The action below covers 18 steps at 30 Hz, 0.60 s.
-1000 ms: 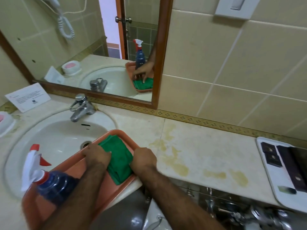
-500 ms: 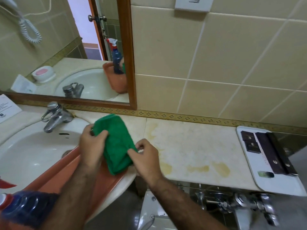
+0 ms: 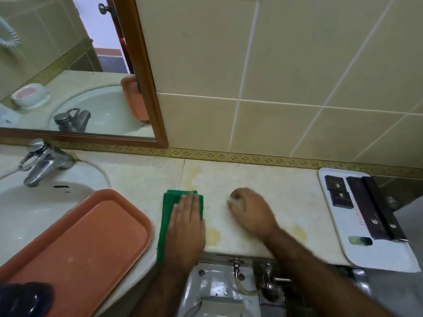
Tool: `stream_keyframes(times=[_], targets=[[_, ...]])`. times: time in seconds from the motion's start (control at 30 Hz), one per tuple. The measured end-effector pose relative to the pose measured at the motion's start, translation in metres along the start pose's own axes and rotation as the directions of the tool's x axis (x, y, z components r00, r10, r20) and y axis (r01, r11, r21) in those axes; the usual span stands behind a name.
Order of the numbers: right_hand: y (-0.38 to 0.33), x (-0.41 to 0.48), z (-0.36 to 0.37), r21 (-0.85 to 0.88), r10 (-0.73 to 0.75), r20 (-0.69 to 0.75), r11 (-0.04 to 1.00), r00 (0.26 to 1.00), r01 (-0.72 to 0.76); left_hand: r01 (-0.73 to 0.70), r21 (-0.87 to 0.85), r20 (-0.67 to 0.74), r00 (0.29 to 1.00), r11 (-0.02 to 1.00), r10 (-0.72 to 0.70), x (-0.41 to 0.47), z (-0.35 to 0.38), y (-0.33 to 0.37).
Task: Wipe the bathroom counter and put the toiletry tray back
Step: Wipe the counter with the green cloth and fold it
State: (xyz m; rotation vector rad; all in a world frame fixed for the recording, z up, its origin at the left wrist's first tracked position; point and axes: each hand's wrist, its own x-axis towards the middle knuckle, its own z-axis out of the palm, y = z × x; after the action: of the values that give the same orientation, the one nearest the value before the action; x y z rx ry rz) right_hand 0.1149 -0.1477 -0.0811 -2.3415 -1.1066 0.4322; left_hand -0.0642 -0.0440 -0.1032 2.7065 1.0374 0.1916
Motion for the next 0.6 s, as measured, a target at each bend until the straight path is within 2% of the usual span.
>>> stream_keyframes(times=[0.07,0.1,0.2,0.27,0.37,0.43,0.5,0.6], targets=[[0.036,0.029,-0.018,-0.137,0.015,-0.012,0.990,1.000,-0.016,0.034,0.015,0.137,0.990,0.999,-0.036,-0.007,0.017,-0.001],[0.052,0.040,-0.025,-0.220,0.000,0.015,0.976,1.000,0.003,0.059,0.052,0.147,0.987,0.997,-0.066,-0.008,0.022,-0.003],[0.090,0.056,-0.031,-0.434,-0.177,0.137,0.874,0.975,0.219,0.205,0.060,0.038,0.978,0.977,-0.207,0.003,0.021,-0.004],[0.102,0.059,-0.028,-0.443,-0.233,0.171,0.850,0.957,0.286,0.335,0.039,-0.016,0.942,0.941,-0.335,0.024,0.019,-0.004],[0.109,0.065,-0.023,-0.427,-0.249,0.160,0.855,0.955,0.294,0.467,0.006,-0.039,0.884,0.884,-0.466,0.072,0.022,-0.007],[0.114,0.066,-0.021,-0.430,-0.258,0.145,0.853,0.955,0.296,0.467,-0.021,-0.016,0.884,0.884,-0.468,0.106,0.025,-0.004],[0.116,0.066,-0.021,-0.422,-0.258,0.137,0.858,0.956,0.292,0.409,-0.022,0.009,0.913,0.912,-0.409,0.133,0.029,0.004],[0.118,0.069,-0.021,-0.420,-0.250,0.144,0.861,0.958,0.288,0.196,0.003,0.056,0.979,0.981,-0.196,0.138,0.038,0.026]])
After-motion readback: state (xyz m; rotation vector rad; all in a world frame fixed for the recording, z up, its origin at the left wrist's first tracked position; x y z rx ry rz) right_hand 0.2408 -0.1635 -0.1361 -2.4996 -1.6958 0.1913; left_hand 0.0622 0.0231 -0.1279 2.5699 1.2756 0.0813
